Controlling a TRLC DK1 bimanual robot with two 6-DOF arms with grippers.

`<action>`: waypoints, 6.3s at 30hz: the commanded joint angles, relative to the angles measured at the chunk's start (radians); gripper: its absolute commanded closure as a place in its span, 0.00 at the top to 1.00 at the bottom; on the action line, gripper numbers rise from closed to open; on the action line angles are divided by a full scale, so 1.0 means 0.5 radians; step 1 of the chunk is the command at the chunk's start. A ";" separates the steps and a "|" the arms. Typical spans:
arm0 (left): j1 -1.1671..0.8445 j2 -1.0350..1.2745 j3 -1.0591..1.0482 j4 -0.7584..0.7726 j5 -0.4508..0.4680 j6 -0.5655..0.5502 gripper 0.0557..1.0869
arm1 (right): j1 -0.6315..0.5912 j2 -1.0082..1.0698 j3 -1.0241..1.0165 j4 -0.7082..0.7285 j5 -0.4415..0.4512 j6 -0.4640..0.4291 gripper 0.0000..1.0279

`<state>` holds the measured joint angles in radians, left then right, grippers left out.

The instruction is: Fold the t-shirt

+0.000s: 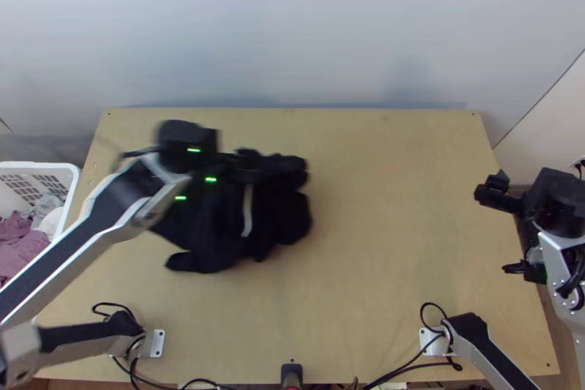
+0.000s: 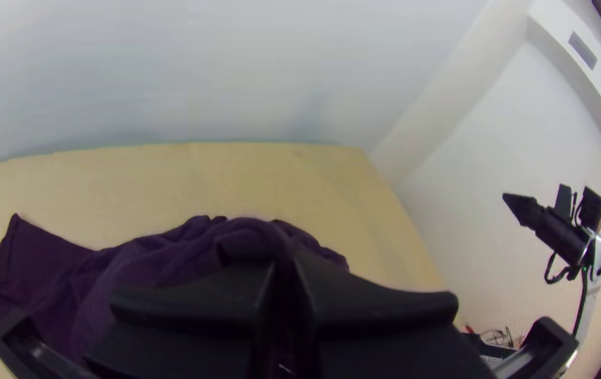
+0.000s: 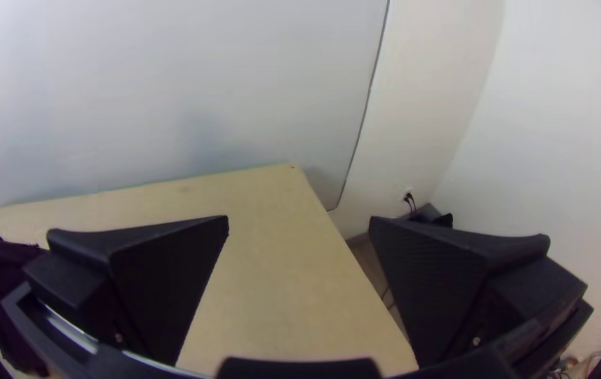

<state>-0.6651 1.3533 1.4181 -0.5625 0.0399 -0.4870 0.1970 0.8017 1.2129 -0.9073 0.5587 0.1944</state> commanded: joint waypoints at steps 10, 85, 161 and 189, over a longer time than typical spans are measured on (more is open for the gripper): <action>-0.241 0.561 0.158 -0.059 -0.104 -0.078 0.95 | -0.170 -0.017 -0.208 0.308 -0.040 0.084 0.91; 2.560 0.125 0.416 0.220 -0.377 0.551 0.04 | 0.103 0.422 -0.113 0.388 -0.139 0.145 0.96; 0.683 0.760 0.459 -0.682 -0.239 0.124 0.95 | 0.394 0.477 -0.278 0.428 -0.286 0.249 0.96; 0.167 1.355 0.913 -1.026 -0.583 0.173 0.07 | 0.554 0.906 -0.214 0.535 -0.712 0.308 0.95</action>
<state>-0.5701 2.0411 1.8660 -1.0790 -0.1974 -0.4072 0.4335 1.2087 1.0981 -0.6445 0.2634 0.3336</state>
